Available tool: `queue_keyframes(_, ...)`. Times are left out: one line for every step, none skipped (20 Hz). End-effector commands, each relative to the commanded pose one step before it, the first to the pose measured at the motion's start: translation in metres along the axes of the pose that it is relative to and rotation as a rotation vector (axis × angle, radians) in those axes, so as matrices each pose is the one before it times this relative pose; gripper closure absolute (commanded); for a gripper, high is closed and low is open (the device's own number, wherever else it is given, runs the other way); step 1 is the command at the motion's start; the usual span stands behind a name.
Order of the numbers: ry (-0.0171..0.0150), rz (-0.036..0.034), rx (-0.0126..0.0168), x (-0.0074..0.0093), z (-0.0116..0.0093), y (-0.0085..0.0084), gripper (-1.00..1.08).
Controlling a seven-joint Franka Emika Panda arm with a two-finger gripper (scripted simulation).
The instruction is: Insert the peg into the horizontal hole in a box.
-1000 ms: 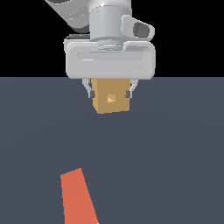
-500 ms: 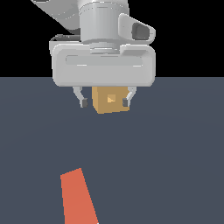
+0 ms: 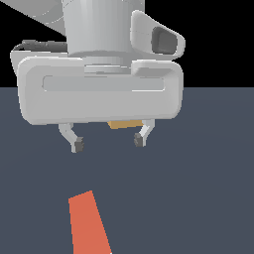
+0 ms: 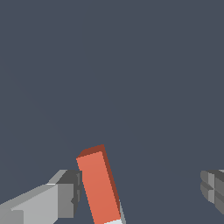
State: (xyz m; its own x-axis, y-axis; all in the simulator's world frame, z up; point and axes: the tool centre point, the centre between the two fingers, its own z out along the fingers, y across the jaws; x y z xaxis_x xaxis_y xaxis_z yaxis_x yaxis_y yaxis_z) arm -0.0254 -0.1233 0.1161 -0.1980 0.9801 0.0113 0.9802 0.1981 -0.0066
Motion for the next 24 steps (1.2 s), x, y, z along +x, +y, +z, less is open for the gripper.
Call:
queue_keyframes(-0.00163, -0.03659, -0.00065, -0.01825, 0.0062, -0.00501, -0.92)
queue_keyframes(-0.00062, -0.01429, -0.00021, -0.00732, 0.00248, -0.00191, -0.92)
queue_keyframes(-0.00063, -0.01437, -0.00022, -0.00737, 0.00249, -0.0019, -0.92)
queue_keyframes(-0.00063, -0.01446, -0.00023, -0.00743, 0.00251, -0.00189, -0.92)
queue_keyframes(-0.00063, -0.01457, -0.00023, -0.00749, 0.00253, -0.00188, -0.92)
queue_keyframes(-0.00063, -0.01468, -0.00024, -0.00756, 0.00255, -0.00187, -0.92)
queue_keyframes(-0.00064, -0.01479, -0.00025, -0.00763, 0.00257, -0.00185, -0.92)
queue_keyframes(-0.00062, -0.0144, -0.00025, -0.00744, 0.0025, -0.00177, -0.92)
queue_keyframes(-0.00059, -0.01377, -0.00024, -0.00713, 0.00239, -0.00166, -0.92)
queue_keyframes(-0.00056, -0.01313, -0.00024, -0.0068, 0.00228, -0.00155, -0.92)
queue_keyframes(-0.00054, -0.01247, -0.00023, -0.00647, 0.00216, -0.00144, -0.92)
queue_keyframes(-0.00051, -0.01181, -0.00022, -0.00613, 0.00204, -0.00133, -0.92)
queue_keyframes(-0.00048, -0.01112, -0.00021, -0.00579, 0.00192, -0.00122, -0.92)
queue_keyframes(-0.00045, -0.01043, -0.0002, -0.00543, 0.00179, -0.00111, -0.92)
queue_keyframes(-0.00042, -0.00971, -0.00019, -0.00507, 0.00166, -0.00101, -0.92)
queue_keyframes(-0.00039, -0.00898, -0.00017, -0.00469, 0.00153, -0.00089, -0.92)
queue_keyframes(-0.00036, -0.00825, -0.00016, -0.00431, 0.0014, -0.00078, -0.92)
queue_keyframes(-0.00033, -0.00748, -0.00015, -0.00392, 0.00126, -0.00068, -0.92)
queue_keyframes(-0.00029, -0.00671, -0.00013, -0.00352, 0.00112, -0.00057, -0.92)
queue_keyframes(-0.00026, -0.00593, -0.00012, -0.0031, 0.00099, -0.00047, -0.92)
queue_keyframes(-0.00022, -0.00509, -0.0001, -0.00269, 0.00085, -0.00039, -0.92)
queue_keyframes(-0.00019, -0.00428, -0.00009, -0.00225, 0.00071, -0.00031, -0.92)
queue_keyframes(-0.00015, -0.00345, -0.00007, -0.00182, 0.00057, -0.00023, -0.92)
queue_keyframes(-0.00012, -0.00267, -0.00005, -0.00138, 0.00043, -0.00016, -0.92)
